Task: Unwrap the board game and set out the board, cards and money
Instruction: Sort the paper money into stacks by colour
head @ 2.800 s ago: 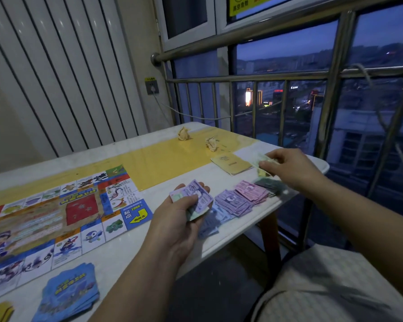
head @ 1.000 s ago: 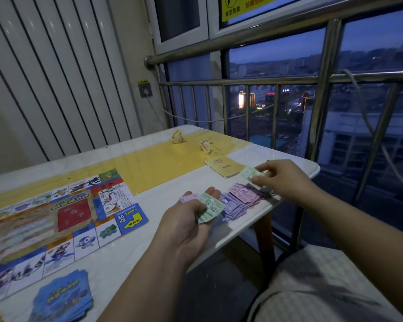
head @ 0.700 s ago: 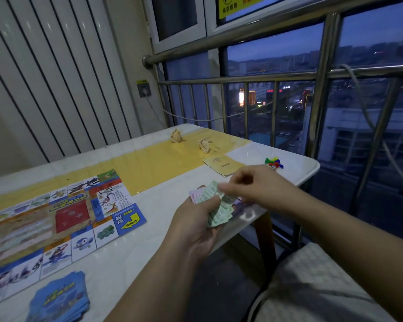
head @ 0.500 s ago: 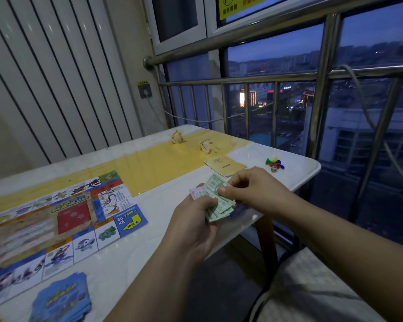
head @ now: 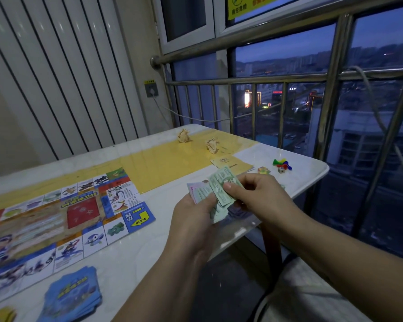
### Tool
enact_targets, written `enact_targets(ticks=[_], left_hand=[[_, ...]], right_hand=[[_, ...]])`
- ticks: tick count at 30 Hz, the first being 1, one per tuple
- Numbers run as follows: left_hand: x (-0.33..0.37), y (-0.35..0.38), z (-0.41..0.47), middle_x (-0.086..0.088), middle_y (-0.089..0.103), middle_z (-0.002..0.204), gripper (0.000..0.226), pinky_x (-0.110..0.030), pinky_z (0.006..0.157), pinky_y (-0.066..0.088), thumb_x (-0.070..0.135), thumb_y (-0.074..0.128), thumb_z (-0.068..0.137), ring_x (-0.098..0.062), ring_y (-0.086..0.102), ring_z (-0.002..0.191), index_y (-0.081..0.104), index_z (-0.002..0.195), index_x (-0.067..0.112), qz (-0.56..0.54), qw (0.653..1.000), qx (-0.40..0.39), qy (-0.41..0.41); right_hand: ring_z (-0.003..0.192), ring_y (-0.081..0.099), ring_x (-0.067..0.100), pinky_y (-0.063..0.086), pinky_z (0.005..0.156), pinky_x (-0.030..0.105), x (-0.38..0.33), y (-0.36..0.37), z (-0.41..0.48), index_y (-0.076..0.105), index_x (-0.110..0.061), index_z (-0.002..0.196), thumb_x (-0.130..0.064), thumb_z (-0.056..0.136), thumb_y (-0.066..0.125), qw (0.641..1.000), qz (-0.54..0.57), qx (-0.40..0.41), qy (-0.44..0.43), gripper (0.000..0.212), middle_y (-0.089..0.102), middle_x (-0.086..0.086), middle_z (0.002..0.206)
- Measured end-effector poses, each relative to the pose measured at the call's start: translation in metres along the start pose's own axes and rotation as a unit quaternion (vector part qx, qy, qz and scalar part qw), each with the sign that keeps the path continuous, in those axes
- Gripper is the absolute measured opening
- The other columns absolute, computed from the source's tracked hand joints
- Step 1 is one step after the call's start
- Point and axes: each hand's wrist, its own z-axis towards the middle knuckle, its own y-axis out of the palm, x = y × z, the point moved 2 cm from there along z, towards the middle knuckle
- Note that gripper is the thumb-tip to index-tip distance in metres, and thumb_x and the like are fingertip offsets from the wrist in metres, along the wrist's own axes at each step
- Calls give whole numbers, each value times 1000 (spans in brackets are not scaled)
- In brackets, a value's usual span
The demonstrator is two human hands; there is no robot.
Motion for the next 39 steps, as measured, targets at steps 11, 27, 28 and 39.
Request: enact_targets(ticks=[11, 27, 28, 39], left_hand=[[-4, -2, 5, -8, 71, 73, 26, -26, 49, 54, -10, 41, 92, -18, 69, 64, 62, 90, 4, -22, 999, 40, -10], [-11, -12, 10, -5, 74, 89, 21, -41, 75, 57, 2, 50, 94, -22, 70, 86, 68, 98, 12, 46, 996, 51, 57], [-12, -13, 11, -8, 74, 92, 18, -45, 81, 56, 3, 52, 93, -26, 70, 90, 68, 98, 11, 45, 996, 57, 53], [-11, -14, 13, -20, 71, 101, 18, -37, 64, 60, 7, 51, 95, -29, 69, 83, 64, 107, 1, -77, 995, 29, -50]], right_hand=[[49, 49, 9, 43, 53, 24, 7, 12, -5, 72, -6, 87, -18, 90, 63, 996, 83, 30, 22, 14, 57, 4, 57], [52, 52, 3, 48, 58, 24, 6, 28, -16, 73, -19, 86, -24, 90, 62, 988, 134, 73, 29, 13, 65, -6, 63], [53, 53, 3, 49, 61, 27, 8, 29, -17, 74, -20, 86, -25, 90, 62, 988, 128, 76, 36, 13, 65, -7, 62], [59, 47, 13, 44, 55, 21, 5, 31, -8, 71, -2, 96, -11, 88, 63, 964, 234, 40, 122, 14, 61, 15, 78]])
